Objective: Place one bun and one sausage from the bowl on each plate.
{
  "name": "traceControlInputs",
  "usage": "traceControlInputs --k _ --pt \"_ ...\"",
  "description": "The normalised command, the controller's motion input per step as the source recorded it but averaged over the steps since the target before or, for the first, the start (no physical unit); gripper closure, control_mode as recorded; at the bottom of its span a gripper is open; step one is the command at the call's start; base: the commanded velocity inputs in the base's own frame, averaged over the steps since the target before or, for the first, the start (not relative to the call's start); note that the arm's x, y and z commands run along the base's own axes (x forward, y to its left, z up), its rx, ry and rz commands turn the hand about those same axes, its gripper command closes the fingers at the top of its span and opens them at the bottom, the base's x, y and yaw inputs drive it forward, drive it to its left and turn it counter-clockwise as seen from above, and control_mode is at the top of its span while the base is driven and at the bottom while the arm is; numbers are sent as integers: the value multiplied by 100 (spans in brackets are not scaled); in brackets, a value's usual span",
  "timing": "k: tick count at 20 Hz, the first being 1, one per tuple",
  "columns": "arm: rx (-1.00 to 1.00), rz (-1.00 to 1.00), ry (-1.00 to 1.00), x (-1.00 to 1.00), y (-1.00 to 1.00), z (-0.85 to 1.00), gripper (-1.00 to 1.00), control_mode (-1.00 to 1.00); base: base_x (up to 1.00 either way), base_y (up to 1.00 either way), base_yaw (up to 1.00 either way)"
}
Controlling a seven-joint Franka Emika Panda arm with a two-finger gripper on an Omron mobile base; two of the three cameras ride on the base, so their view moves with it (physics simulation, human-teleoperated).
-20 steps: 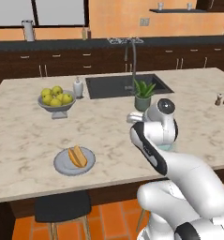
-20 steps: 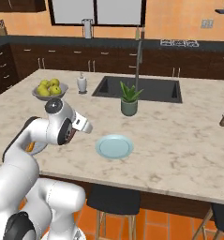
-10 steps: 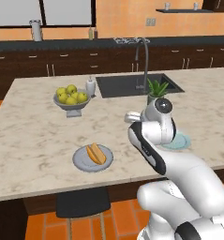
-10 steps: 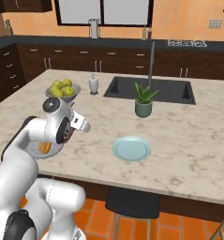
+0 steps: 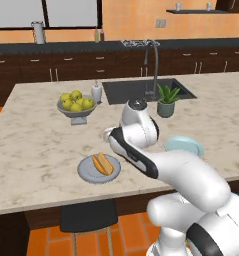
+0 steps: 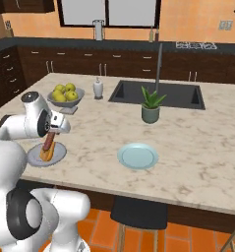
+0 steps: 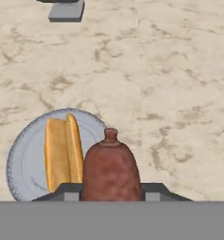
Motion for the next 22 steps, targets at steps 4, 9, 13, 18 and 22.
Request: traceControlInputs --k 4,9,13,18,22 --pt "-1 34 14 -4 100 -17 100 -100 0 0 0" --pt "-6 26 16 10 100 -49 100 -100 0 0 0" --pt "-11 20 23 15 96 -36 100 -100 0 0 0" --pt "-18 2 6 32 0 -47 100 -100 0 0 0" --pt "-19 -9 2 30 -4 -51 100 -100 0 0 0"
